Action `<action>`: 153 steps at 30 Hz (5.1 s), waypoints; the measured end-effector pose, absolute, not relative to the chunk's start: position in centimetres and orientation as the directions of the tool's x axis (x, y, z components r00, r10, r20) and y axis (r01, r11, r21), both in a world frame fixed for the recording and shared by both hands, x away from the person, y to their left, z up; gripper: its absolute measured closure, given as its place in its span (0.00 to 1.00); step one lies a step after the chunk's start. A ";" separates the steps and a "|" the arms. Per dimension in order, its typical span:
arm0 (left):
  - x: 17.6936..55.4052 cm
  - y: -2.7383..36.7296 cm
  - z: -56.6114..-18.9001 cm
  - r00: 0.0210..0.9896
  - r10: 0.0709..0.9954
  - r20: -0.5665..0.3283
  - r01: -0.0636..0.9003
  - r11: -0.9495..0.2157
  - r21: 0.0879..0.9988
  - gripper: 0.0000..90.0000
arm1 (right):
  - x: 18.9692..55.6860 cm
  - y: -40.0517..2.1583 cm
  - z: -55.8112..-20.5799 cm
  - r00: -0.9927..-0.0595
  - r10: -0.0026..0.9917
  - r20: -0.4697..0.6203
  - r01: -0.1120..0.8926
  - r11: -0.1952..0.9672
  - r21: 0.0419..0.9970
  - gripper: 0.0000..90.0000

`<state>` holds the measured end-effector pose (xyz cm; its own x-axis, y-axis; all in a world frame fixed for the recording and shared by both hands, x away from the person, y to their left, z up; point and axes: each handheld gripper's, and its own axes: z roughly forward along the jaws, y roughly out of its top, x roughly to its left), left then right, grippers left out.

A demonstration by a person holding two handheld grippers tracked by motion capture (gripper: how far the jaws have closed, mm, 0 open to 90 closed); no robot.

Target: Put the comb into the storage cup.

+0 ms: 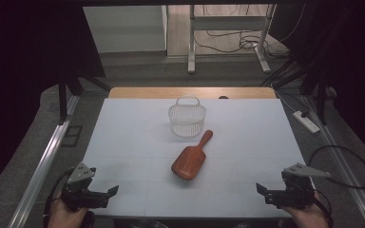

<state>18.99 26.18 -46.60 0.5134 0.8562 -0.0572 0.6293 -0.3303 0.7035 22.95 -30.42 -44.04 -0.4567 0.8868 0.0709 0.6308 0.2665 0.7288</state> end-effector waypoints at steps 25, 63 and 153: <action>18.8 26.4 -46.6 0.531 0.845 -0.058 0.616 -0.338 0.712 0.00 | 23.1 -30.1 -44.1 -0.491 0.869 0.068 0.626 0.297 0.721 0.00; 18.8 26.5 -46.7 0.536 0.841 -0.071 0.614 -0.331 0.717 0.01 | 25.6 -28.3 -43.3 -0.605 0.792 0.082 0.596 0.382 0.707 0.00; 19.0 26.6 -46.7 0.544 0.835 -0.088 0.620 -0.329 0.713 0.01 | 35.7 -18.9 -44.1 -0.720 0.689 0.088 0.581 0.527 0.621 0.00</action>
